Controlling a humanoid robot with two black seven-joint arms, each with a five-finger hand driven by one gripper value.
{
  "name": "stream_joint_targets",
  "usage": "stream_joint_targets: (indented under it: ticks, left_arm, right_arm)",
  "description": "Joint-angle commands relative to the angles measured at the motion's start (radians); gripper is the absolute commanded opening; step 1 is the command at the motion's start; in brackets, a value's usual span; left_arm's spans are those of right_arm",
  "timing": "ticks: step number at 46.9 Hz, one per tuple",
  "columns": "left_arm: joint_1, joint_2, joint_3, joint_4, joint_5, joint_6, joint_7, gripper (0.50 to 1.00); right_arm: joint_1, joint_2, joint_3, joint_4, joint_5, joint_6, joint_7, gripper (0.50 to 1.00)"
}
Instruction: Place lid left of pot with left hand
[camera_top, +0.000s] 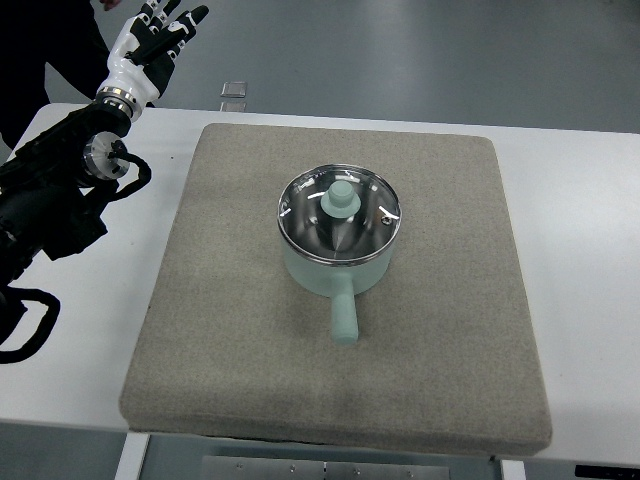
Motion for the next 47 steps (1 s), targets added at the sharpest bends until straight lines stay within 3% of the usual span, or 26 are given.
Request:
stream_joint_targets:
  ticks: [1,47]
  left_arm:
    - [0.002,0.0,0.0,0.0,0.0,0.001,0.0,0.992]
    - [0.009,-0.001,0.002,0.0,0.003,-0.006,-0.02,0.992]
  right_arm:
    - [0.0,0.0,0.0,0.0,0.0,0.0,0.0,0.924]
    - [0.0,0.0,0.0,0.0,0.0,0.0,-0.001,0.924]
